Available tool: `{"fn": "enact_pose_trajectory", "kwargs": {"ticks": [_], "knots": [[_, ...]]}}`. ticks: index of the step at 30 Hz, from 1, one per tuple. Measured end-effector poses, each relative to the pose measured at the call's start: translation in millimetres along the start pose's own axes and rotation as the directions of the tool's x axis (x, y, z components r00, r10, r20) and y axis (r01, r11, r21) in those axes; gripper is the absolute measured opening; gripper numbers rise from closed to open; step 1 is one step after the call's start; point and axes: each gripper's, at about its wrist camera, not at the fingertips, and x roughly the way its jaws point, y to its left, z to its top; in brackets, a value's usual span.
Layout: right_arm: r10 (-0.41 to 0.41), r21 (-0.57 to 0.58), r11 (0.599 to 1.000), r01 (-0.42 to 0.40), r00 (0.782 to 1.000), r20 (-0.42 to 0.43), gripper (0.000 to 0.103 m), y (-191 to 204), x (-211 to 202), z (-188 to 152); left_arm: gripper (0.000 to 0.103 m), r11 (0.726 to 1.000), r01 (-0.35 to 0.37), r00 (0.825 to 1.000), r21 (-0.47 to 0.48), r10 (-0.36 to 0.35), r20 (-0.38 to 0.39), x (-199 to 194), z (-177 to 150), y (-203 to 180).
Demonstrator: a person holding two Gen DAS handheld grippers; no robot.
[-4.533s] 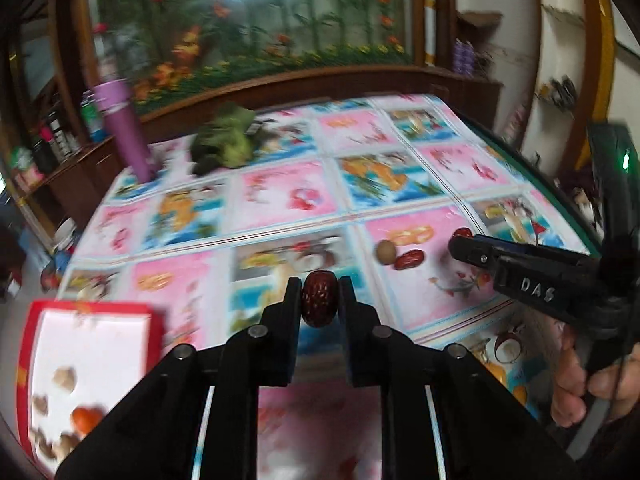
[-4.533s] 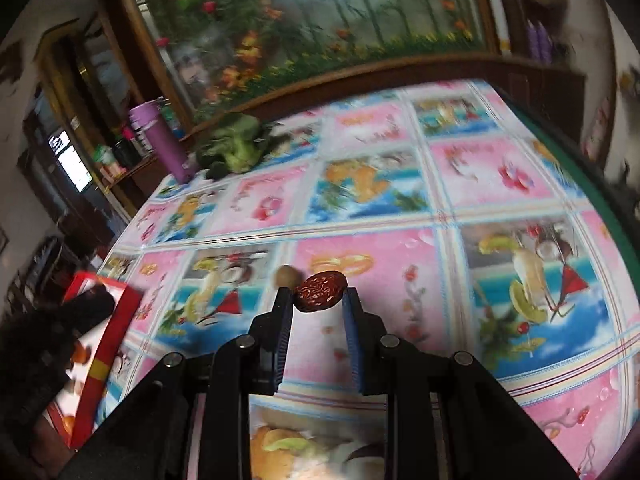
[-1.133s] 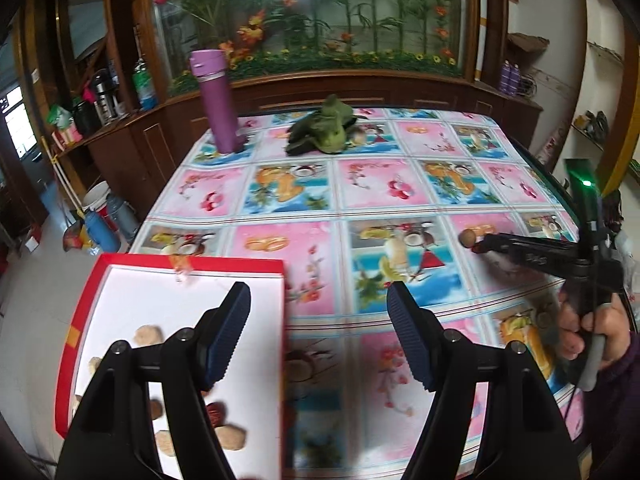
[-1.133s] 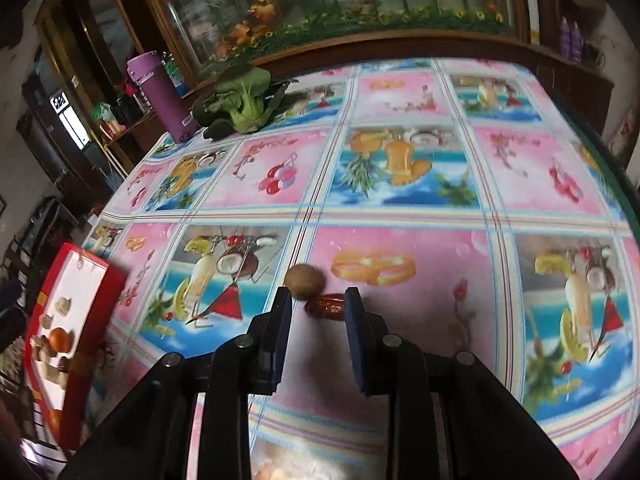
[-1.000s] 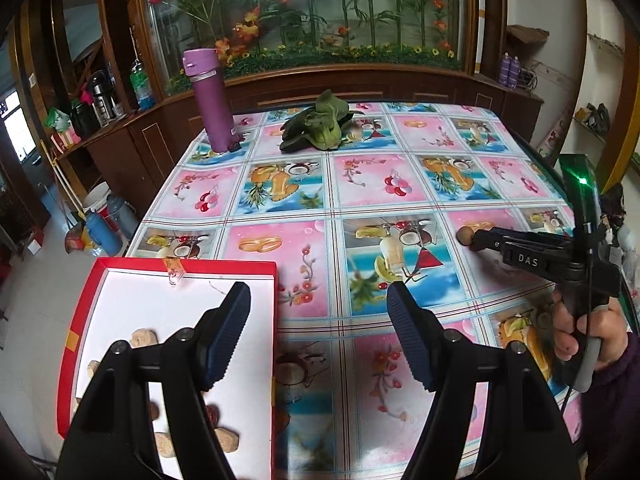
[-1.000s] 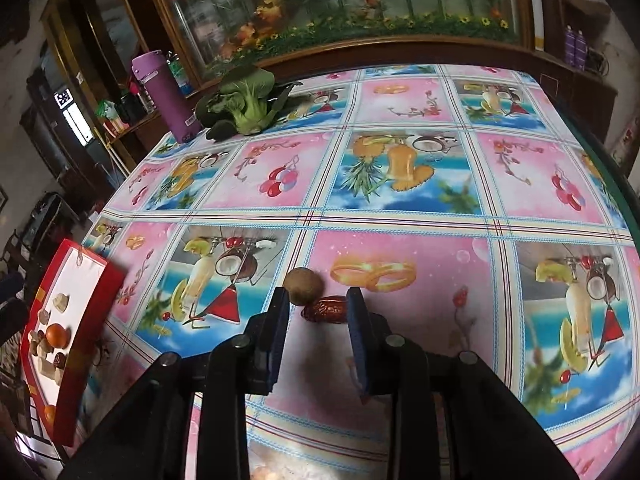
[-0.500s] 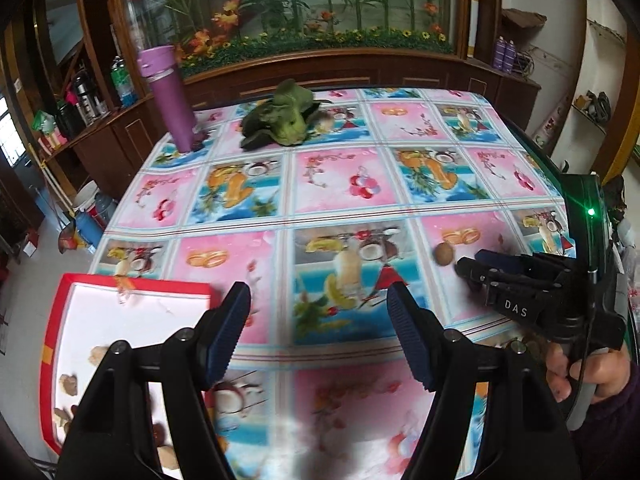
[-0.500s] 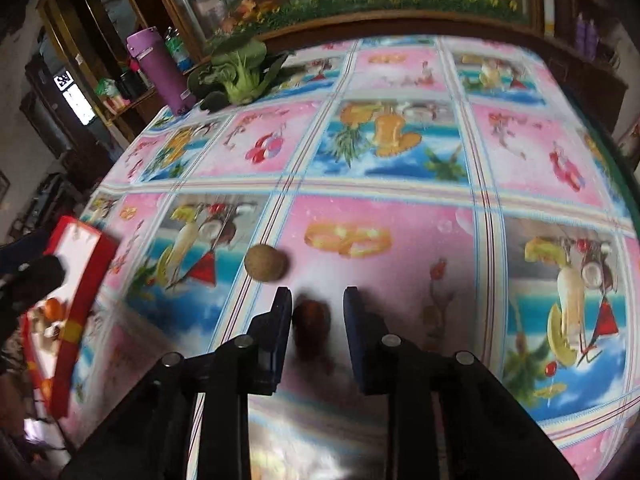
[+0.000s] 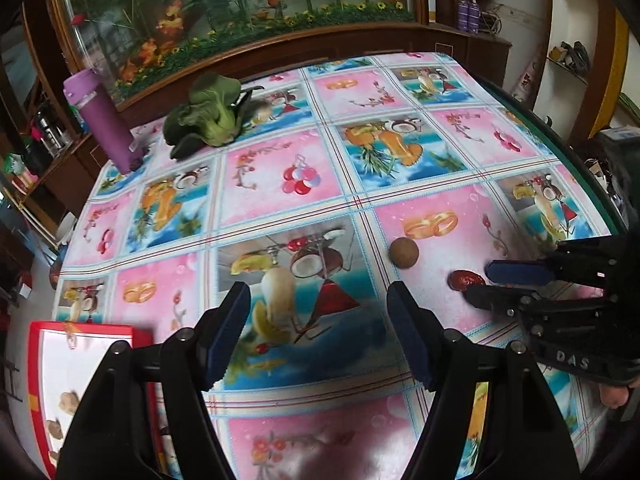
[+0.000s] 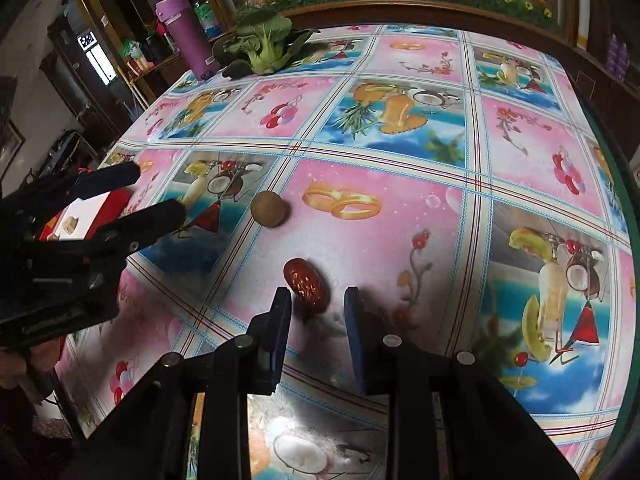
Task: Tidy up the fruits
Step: 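Grasp the last kiwi with the left gripper while the right gripper grasps a red date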
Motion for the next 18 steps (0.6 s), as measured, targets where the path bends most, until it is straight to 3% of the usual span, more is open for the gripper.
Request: {"fn": "enact_pose_trajectory", "kwargs": {"ticks": [9,10,15,18], "knots": [[-0.075,-0.102,0.992,0.079,0.996,0.042,0.026,24.3,9.5,-2.7,0.072,0.998,0.053,0.999,0.023,-0.053,-0.004,15.7,13.1,-6.9],[-0.091,-0.109,0.989,0.096,0.995,0.045,0.016,24.7,9.7,-3.1,0.072,0.998,0.062,0.998,0.024,-0.062,-0.008,17.6,14.1,-8.7],[-0.147,0.087,0.986,0.143,0.988,0.047,0.014,-15.4,-0.8,5.4,0.072,0.996,0.082,0.996,0.03,-0.081,-0.021,25.1,17.0,-16.1],[-0.182,0.135,0.976,0.173,0.981,0.063,0.014,-24.3,-6.0,7.3,0.072,0.994,0.099,0.995,0.035,-0.098,-0.025,28.8,18.9,-22.0]]}}
